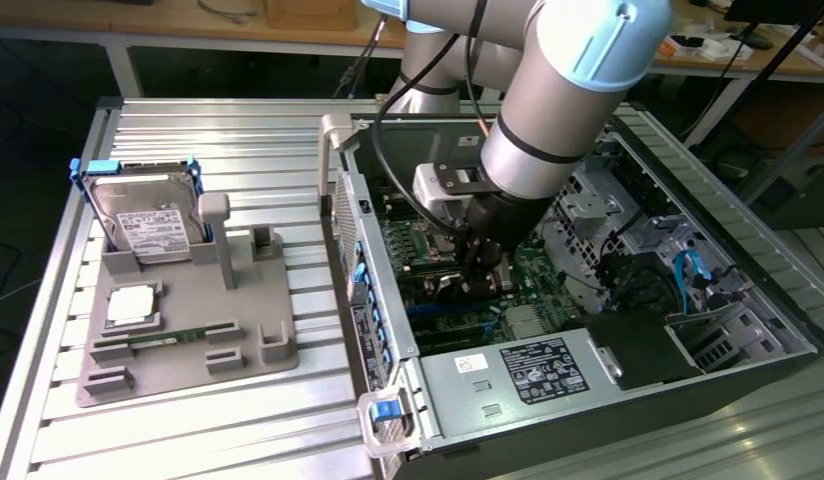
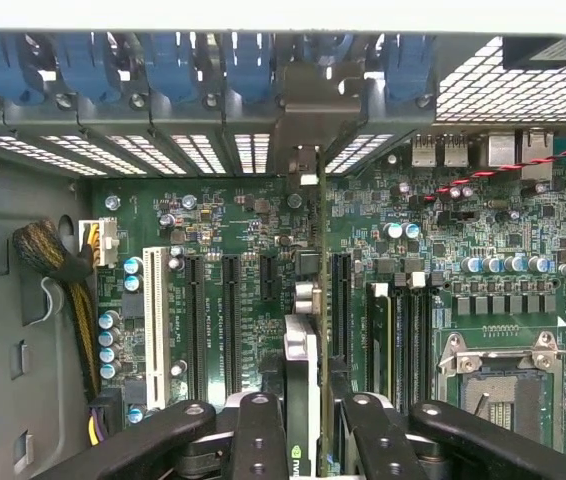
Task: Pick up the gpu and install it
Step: 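Insert the gpu into the slot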
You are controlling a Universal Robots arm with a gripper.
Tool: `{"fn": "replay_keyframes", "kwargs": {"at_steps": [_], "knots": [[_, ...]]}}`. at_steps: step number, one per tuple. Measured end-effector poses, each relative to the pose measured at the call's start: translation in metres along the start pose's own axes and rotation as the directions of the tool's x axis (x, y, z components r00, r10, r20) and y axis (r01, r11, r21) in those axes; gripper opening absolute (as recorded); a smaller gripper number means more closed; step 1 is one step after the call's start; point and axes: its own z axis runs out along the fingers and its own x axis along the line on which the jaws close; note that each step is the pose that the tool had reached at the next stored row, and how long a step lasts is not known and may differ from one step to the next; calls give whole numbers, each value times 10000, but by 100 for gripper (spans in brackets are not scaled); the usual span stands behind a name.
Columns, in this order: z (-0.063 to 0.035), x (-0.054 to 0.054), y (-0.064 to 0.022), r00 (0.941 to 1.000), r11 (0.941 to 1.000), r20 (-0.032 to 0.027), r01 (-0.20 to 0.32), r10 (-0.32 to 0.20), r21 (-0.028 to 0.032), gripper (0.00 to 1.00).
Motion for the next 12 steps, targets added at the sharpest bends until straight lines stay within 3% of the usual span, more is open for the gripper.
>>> {"fn": "replay_keyframes", "kwargs": {"at_steps": [2,12], "knots": [[1,-11,-7,10000,10000,-64,-3,3,0,27],[5,-14,47,10000,10000,-64,0,0,31,27]]}}
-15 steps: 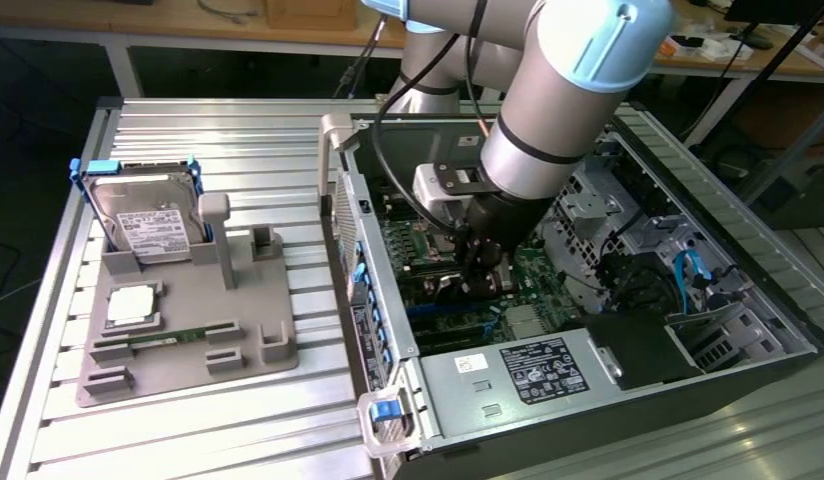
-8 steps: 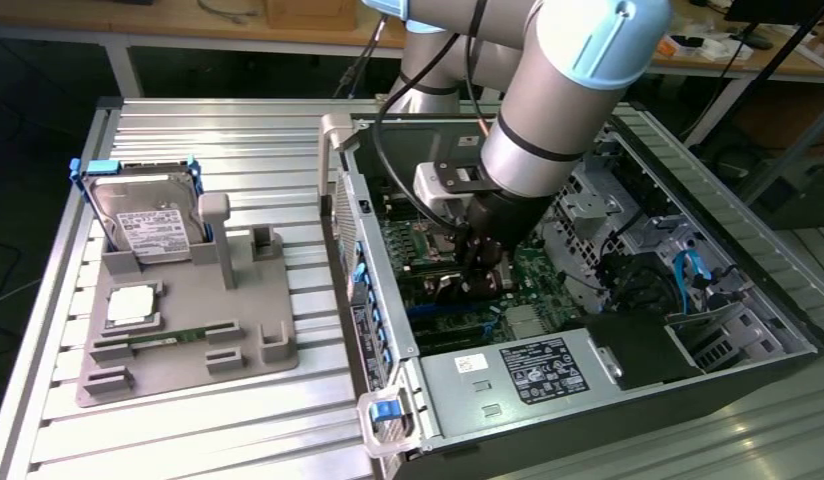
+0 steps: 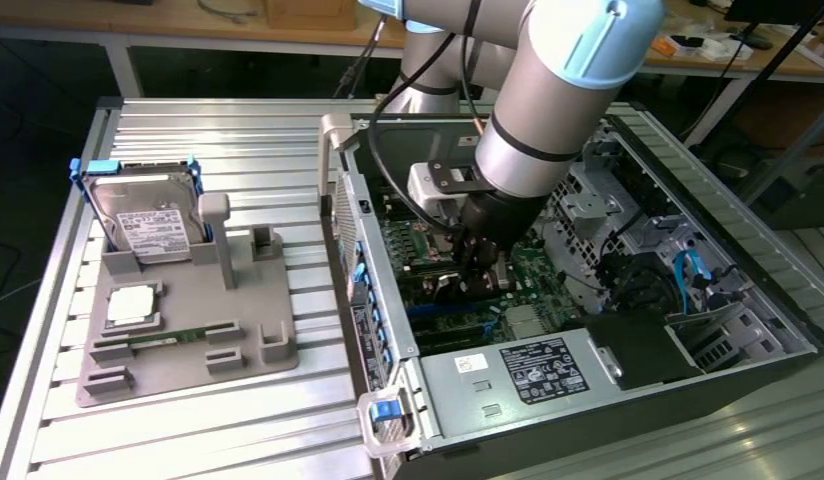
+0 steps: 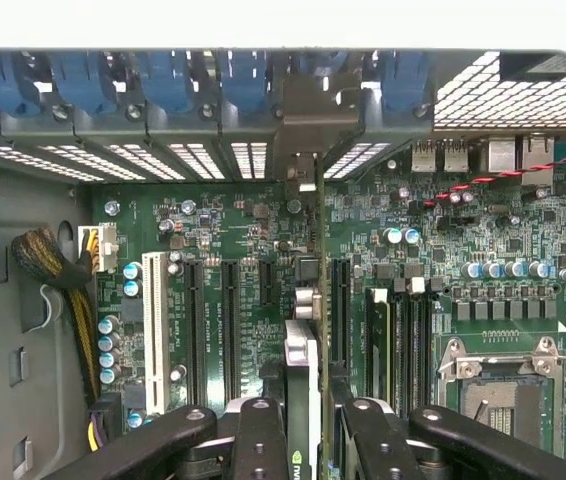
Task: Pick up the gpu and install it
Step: 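Insert the gpu into the slot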
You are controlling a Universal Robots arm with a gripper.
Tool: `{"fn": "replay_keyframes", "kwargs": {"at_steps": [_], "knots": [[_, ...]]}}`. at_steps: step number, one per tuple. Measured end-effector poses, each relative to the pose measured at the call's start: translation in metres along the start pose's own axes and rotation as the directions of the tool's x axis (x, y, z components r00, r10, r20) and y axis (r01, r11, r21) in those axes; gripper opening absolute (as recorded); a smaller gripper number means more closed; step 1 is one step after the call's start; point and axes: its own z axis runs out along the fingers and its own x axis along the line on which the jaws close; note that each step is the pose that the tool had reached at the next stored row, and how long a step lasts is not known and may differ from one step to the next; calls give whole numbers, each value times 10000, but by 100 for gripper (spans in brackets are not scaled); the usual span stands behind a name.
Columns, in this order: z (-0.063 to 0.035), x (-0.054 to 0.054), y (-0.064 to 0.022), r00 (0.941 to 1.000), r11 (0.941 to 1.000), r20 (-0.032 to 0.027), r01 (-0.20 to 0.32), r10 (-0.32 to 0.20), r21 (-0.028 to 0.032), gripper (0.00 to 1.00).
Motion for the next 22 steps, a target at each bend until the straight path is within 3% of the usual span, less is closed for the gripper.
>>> {"fn": "replay_keyframes", "kwargs": {"at_steps": [22], "knots": [[5,-16,-35,10000,10000,1,-90,90,9,27]]}}
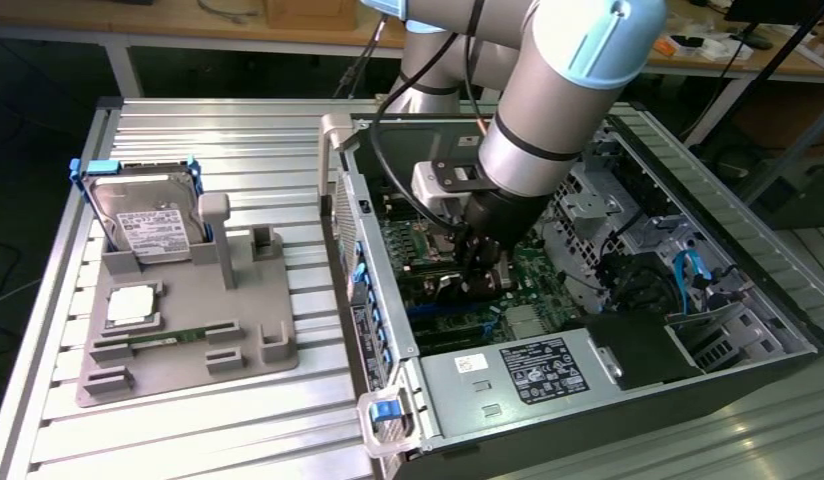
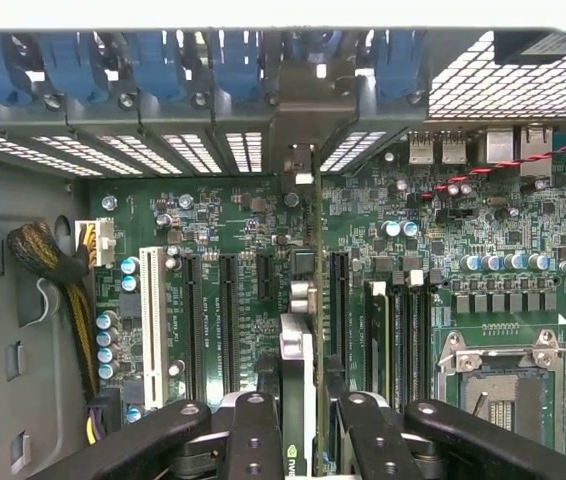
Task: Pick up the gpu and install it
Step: 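Insert the gpu into the slot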
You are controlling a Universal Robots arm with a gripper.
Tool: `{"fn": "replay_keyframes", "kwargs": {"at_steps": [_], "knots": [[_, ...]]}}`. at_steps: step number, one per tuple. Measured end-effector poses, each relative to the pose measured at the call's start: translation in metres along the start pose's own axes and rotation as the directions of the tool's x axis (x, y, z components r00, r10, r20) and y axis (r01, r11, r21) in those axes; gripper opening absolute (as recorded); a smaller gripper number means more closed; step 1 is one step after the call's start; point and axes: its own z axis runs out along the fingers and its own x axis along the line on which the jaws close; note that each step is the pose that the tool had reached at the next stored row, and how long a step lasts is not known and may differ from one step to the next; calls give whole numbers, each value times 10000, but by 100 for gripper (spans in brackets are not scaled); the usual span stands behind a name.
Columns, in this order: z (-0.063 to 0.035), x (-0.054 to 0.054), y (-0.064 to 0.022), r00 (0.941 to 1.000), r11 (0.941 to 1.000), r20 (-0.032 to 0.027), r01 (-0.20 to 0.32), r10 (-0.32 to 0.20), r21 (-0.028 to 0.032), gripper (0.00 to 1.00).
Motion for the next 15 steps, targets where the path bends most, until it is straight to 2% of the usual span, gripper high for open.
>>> {"fn": "replay_keyframes", "kwargs": {"at_steps": [5,15], "knots": [[4,-1,32,10000,10000,2,-2,2,11,27],[4,0,38,10000,10000,1,-3,3,12,27]]}}
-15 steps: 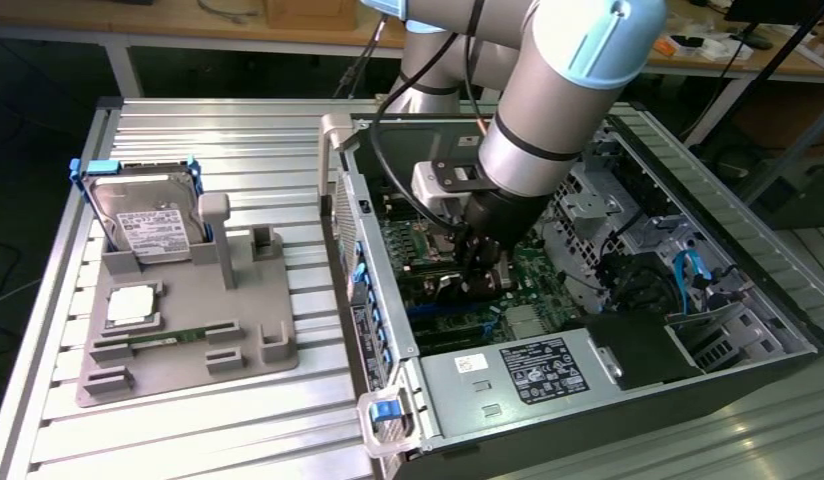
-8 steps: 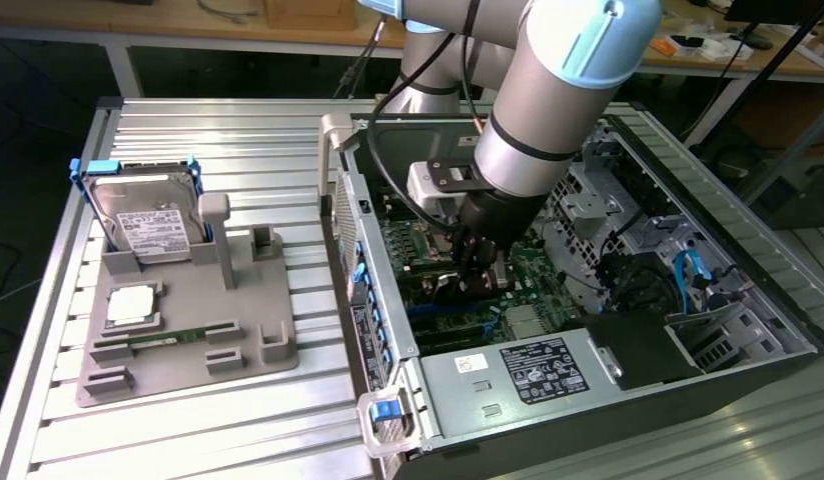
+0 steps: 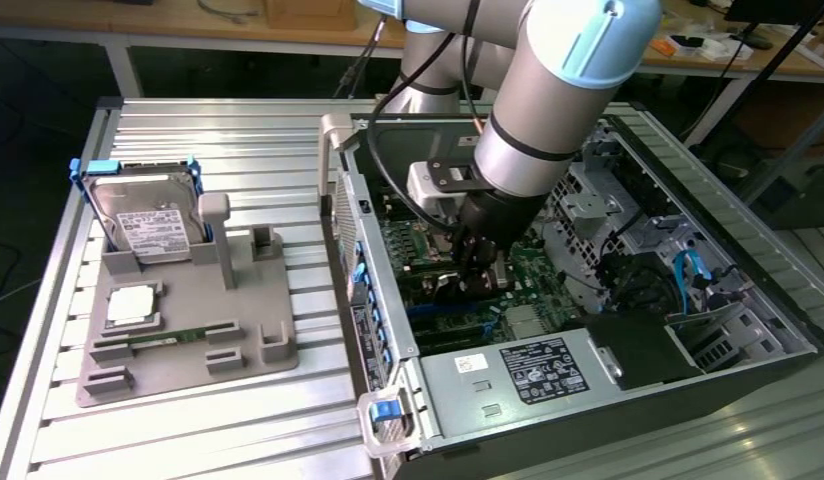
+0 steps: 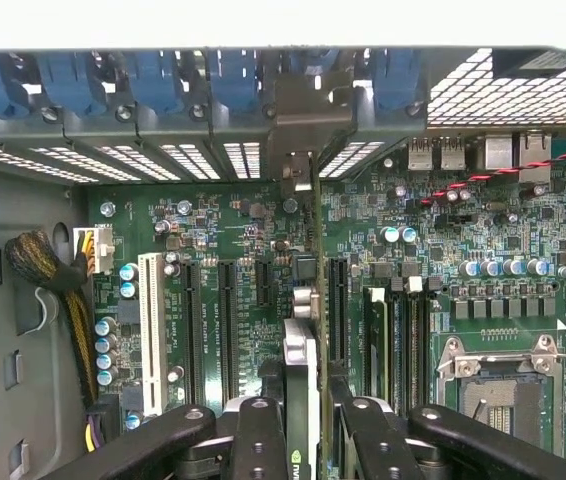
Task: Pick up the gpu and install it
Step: 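Insert the gpu into the slot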
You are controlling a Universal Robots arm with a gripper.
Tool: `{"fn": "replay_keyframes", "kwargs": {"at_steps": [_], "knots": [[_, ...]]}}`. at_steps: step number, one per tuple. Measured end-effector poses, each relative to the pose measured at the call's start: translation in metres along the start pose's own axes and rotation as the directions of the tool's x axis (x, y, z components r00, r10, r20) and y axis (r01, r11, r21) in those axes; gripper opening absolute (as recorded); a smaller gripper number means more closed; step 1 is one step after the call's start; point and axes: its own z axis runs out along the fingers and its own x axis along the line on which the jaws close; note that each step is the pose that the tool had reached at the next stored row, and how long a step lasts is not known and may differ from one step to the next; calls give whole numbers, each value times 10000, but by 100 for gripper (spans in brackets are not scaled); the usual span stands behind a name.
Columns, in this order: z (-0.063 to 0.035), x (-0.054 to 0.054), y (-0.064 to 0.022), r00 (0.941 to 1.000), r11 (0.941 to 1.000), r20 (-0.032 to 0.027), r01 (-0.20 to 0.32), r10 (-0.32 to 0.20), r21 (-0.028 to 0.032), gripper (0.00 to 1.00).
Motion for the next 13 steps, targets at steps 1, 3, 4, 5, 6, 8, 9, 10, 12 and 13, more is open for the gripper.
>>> {"fn": "replay_keyframes", "kwargs": {"at_steps": [1,3,4,5,6,8,9,10,12,13], "knots": [[0,0,4,10000,10000,0,0,0,1,27],[0,0,5,10000,10000,1,2,-2,-1,27],[0,0,5,10000,10000,0,2,-2,-1,27],[1,0,5,10000,10000,1,2,-2,-1,27],[2,12,6,10000,10000,1,0,0,-1,27],[17,17,5,10000,10000,3,0,0,0,27],[44,18,4,10000,10000,1,1,-1,-1,27],[73,20,4,10000,10000,-3,1,-1,-2,27],[114,21,5,10000,10000,-1,1,-1,16,27],[183,24,24,10000,9999,3,6,-6,151,27]]}}
